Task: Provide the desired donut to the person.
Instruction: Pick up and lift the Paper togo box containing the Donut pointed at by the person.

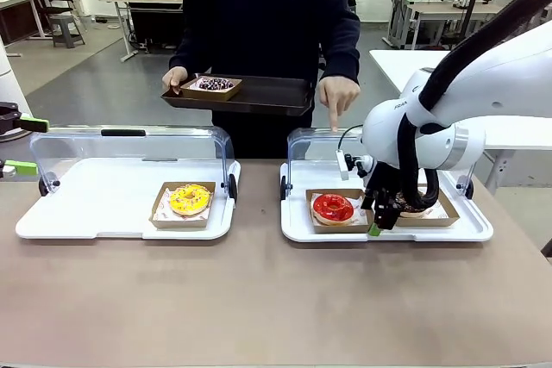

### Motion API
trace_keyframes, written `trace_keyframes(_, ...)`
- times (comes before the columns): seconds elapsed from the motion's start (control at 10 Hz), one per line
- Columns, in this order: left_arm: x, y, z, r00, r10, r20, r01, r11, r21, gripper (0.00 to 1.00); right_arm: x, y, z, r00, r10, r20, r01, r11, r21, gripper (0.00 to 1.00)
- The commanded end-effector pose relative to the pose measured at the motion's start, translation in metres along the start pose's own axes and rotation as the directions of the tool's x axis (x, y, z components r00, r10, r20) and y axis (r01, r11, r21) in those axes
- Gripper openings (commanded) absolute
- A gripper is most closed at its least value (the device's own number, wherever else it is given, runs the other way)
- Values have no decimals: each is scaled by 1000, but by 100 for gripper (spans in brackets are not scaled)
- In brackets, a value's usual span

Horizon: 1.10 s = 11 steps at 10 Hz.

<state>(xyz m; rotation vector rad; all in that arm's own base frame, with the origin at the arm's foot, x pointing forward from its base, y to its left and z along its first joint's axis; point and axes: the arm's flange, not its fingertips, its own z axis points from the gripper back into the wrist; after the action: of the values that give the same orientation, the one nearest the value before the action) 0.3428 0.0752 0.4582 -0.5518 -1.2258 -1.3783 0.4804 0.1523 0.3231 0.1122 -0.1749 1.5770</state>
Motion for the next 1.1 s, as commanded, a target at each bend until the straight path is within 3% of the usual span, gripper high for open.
trace_keyframes(0.0, -1, 1, -1, 1000, -11, 20, 11, 1000, 13, 100, -1, -8, -4, 1000, 22, 22, -22, 1000, -15, 0)
trace_keyframes(0.2, -1, 1, -1, 1000, -11, 20, 11, 1000, 13, 100, 0, -8, -4, 999, 25, 23, -25, 1000, -5, 0)
trace_keyframes(0.3, -1, 1, -1, 1000, -11, 20, 11, 1000, 13, 100, 1, -8, -4, 999, 29, 19, -29, 1000, -4, 18)
trace_keyframes(0.4, -1, 1, -1, 1000, -11, 20, 11, 1000, 13, 100, 1, -9, -6, 1000, 26, 17, -27, 1000, 3, 5)
trace_keyframes(0.5, -1, 1, -1, 1000, -11, 20, 11, 1000, 13, 100, 1, -11, -7, 999, 25, 20, -25, 1000, 9, 0)
trace_keyframes(1.0, -1, 1, -1, 1000, -11, 20, 11, 1000, 13, 100, 5, -6, -1, 999, 31, 10, -31, 999, 20, 0)
